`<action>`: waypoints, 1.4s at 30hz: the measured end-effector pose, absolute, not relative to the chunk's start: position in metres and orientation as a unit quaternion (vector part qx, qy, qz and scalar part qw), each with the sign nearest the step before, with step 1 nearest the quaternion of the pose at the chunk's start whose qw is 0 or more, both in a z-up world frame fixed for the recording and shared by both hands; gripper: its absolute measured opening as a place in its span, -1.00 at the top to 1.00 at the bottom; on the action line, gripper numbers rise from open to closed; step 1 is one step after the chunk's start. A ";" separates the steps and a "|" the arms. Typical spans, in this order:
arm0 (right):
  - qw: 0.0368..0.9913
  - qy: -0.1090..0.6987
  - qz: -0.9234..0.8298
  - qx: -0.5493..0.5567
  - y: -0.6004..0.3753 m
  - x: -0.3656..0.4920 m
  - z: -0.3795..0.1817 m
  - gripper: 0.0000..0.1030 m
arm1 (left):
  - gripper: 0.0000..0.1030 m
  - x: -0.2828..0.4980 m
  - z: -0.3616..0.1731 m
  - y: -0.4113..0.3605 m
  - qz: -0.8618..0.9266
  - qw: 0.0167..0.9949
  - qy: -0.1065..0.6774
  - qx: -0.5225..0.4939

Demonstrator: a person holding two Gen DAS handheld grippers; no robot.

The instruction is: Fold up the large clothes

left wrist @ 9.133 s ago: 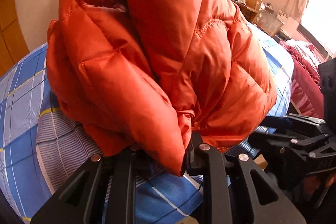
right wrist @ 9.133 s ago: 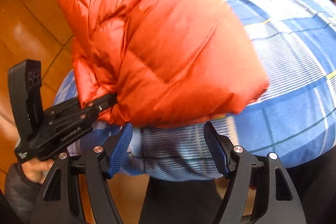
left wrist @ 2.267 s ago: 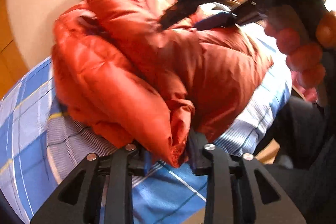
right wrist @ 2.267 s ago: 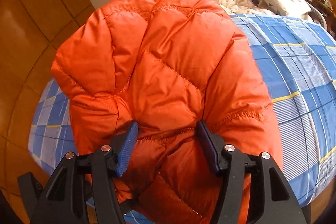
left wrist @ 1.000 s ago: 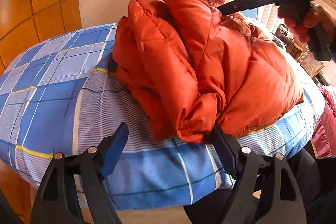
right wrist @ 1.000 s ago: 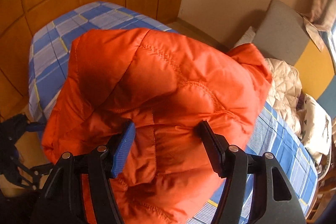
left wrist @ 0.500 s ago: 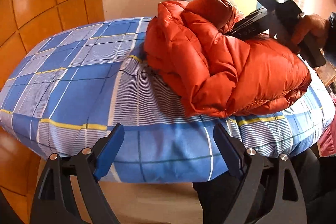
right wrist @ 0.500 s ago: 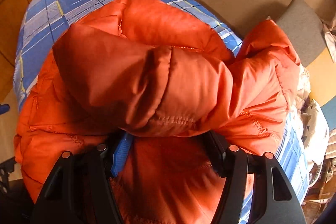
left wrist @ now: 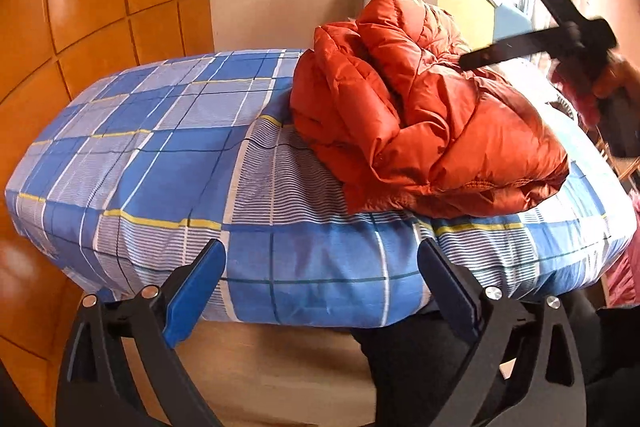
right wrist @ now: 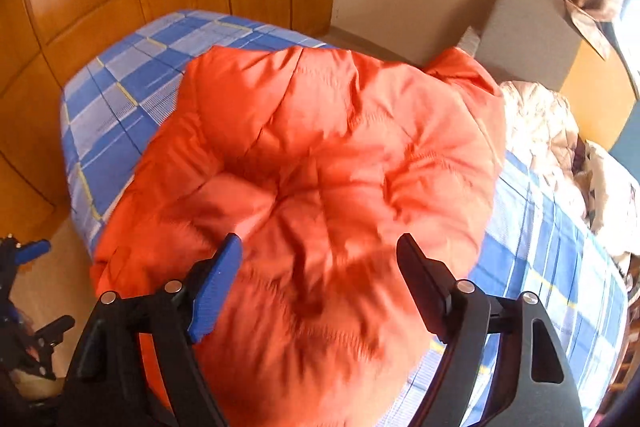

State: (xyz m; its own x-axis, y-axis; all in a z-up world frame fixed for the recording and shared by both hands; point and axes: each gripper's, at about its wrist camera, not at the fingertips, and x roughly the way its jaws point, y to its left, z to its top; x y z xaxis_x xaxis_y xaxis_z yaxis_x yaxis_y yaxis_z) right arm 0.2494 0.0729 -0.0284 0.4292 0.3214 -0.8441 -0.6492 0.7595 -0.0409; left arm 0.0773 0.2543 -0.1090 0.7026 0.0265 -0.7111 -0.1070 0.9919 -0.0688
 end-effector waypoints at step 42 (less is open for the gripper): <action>0.730 0.474 0.435 0.230 -0.058 0.313 -0.111 0.17 | 0.03 0.236 -0.138 0.262 -0.281 0.848 0.324 -0.311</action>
